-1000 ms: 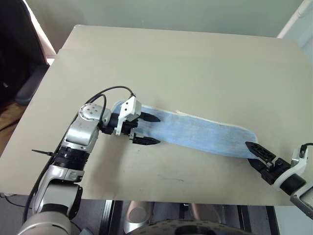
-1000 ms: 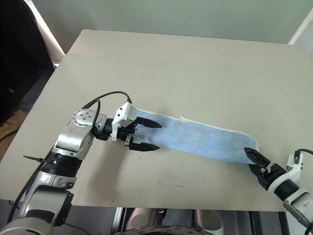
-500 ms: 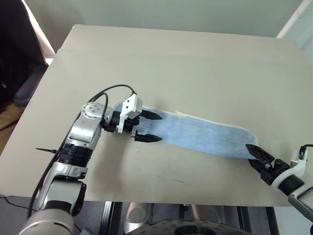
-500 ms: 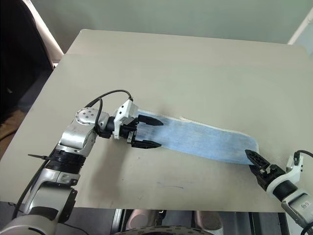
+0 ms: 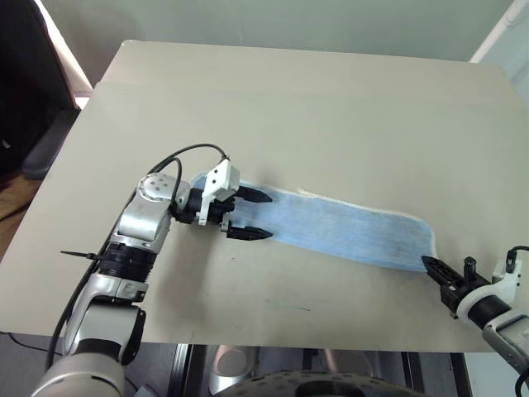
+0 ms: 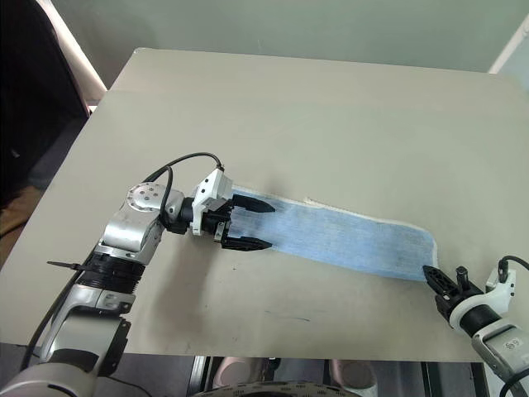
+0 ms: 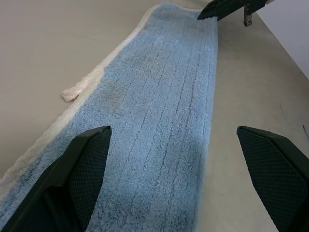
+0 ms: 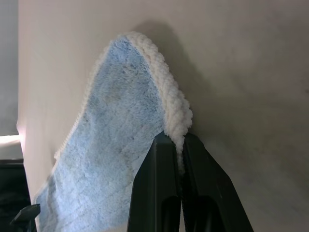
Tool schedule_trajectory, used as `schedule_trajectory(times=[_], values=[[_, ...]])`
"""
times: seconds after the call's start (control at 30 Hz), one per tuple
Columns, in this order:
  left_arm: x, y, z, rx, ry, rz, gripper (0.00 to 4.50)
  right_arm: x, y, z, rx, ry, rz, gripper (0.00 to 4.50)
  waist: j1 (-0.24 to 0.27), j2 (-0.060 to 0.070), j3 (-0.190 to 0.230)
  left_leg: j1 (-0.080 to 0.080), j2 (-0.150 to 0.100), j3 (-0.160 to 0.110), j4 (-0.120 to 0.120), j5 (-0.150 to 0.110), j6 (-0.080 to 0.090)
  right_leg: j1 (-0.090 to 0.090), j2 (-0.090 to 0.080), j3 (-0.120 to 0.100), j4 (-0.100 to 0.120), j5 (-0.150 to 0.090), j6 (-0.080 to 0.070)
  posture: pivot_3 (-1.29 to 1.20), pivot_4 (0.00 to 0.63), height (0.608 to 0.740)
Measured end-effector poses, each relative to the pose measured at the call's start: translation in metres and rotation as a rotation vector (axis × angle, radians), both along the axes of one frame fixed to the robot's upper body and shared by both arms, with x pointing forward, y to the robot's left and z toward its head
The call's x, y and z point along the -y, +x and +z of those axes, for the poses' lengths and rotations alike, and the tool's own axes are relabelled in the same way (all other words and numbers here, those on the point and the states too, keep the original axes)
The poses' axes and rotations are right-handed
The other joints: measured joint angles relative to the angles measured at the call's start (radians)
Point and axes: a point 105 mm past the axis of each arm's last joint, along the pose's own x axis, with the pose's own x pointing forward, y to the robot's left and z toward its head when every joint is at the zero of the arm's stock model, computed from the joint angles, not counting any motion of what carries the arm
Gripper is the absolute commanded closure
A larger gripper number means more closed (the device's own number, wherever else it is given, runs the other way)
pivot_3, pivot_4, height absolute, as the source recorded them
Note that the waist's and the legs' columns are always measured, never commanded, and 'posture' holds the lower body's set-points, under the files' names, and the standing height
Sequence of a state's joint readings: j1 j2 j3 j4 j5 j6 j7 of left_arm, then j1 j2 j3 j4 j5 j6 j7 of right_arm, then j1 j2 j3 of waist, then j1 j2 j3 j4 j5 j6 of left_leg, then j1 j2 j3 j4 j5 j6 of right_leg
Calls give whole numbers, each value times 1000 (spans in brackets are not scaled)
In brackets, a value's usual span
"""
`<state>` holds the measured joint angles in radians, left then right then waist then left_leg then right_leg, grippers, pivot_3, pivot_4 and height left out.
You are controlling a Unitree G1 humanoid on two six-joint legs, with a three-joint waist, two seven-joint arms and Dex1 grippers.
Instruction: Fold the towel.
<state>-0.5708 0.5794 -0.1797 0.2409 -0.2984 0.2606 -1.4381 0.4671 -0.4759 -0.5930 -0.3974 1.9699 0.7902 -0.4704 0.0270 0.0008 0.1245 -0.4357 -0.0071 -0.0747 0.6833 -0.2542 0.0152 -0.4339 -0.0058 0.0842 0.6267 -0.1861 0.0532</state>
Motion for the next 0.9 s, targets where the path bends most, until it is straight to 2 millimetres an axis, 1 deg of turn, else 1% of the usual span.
schedule_trajectory(times=[0.1, 0.17, 0.23, 0.3, 0.4, 0.53, 0.63, 0.73, 0.83, 0.9], values=[[0, 1, -1, -3, -3, 3, 0, 12, 2, 9, 27, -31, -35, 4483, 0, 0, 0, 0, 0, 0, 0, -1, 0, 0, -1, 0, 0, 0, 0, 0, 150, 740], [1, 3, -1, 0, -7, 4, 0, 27, 4, 19, 53, -73, -69, 4483, 1, 0, 0, 0, 0, 1, 0, -1, 0, 0, -1, 0, 0, -1, 0, 0, 150, 740], [1, 4, 0, 3, -9, 4, 0, 42, 2, 25, 59, -101, -96, 4483, 4, 0, 0, 0, 0, 0, 0, -1, 0, 0, -1, 0, 0, -1, 0, 0, 150, 740], [1, 5, 1, 7, -9, 4, 0, 55, -4, 23, 34, -116, -113, 4483, 5, 0, 0, 0, 0, 0, -1, -2, 0, 0, -1, 0, 0, -2, -1, 0, 150, 740], [1, 6, 1, 6, -9, 6, 0, 79, -18, 18, -14, -134, -148, 4483, 7, 1, 0, 0, 0, 0, -1, -3, -1, 0, -1, 0, 0, -4, 0, 0, 150, 740], [1, 7, 3, 17, -6, 4, 0, 104, -23, 27, 5, -180, -176, 4483, 5, 1, 0, 0, 0, 1, -1, -4, -1, 0, -1, 0, 0, -4, 0, 0, 150, 740], [0, 7, 3, 22, -2, 4, 0, 105, -22, 27, 11, -212, -139, 4483, 4, 2, 0, 0, 0, 1, -1, -4, -1, 0, 0, 0, 0, -5, 0, 0, 150, 740], [0, 7, 3, 24, 0, 4, 0, 100, -12, 38, 61, -241, -90, 4483, 3, 4, -1, 0, 0, 1, -1, -4, 0, 0, -1, 0, 0, -4, 0, 0, 150, 740], [0, 7, 3, 26, 3, 5, 0, 85, -2, 54, 113, -280, 22, 4483, 3, 5, -1, 0, 0, 1, 0, -3, 0, 0, 0, 0, 1, -4, 0, 0, 150, 740], [-1, 8, 2, 28, 13, 9, 0, 67, 1, 66, 146, -318, 144, 4483, 3, 5, -1, 0, 0, 1, -1, -3, 0, 0, 0, 0, 1, -4, 0, 0, 150, 740]])
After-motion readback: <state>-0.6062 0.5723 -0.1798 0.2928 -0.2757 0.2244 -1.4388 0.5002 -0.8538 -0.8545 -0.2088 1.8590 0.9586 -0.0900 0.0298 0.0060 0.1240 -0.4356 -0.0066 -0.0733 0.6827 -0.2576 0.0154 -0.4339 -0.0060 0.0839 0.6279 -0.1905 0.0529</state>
